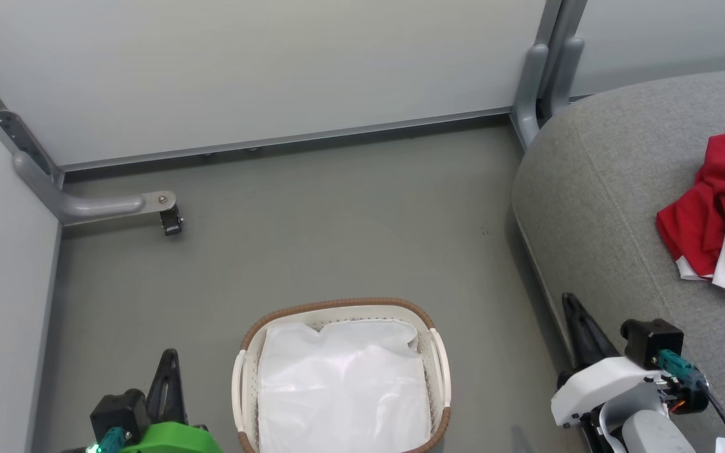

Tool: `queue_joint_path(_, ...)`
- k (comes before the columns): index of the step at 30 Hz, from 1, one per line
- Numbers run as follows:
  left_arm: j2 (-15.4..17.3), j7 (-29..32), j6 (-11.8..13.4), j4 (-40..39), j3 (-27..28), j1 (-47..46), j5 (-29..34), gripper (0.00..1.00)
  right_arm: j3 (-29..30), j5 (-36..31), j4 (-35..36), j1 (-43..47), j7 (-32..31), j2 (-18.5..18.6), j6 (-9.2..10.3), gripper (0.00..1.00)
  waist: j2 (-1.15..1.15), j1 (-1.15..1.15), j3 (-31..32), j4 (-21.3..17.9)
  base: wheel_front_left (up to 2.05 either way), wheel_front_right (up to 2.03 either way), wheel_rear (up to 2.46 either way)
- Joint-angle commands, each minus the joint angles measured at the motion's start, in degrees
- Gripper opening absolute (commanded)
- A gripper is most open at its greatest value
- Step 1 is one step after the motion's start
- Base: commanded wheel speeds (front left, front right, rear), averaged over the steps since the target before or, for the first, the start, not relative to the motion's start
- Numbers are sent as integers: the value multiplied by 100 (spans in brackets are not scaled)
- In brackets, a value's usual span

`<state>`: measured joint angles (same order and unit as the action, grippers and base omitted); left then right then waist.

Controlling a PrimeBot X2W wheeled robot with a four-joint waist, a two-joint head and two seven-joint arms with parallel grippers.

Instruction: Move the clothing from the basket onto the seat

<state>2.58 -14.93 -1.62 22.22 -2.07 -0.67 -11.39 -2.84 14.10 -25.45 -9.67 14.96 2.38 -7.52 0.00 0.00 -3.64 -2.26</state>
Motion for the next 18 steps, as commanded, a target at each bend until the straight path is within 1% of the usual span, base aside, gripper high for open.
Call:
queue_joint_path(1, 3, 65, -14, -29, 46, -47, -184, 0, 36, 180, 48, -35, -59, 5, 0, 0, 0, 0, 4, 3, 0, 0, 0)
queue_joint_path(18, 11, 515, -145, -225, 215, -161, -1943, 0, 231, 1877, 312, 57, -516, 17, 1, 0, 0, 0, 51, 33, 0, 0, 0)
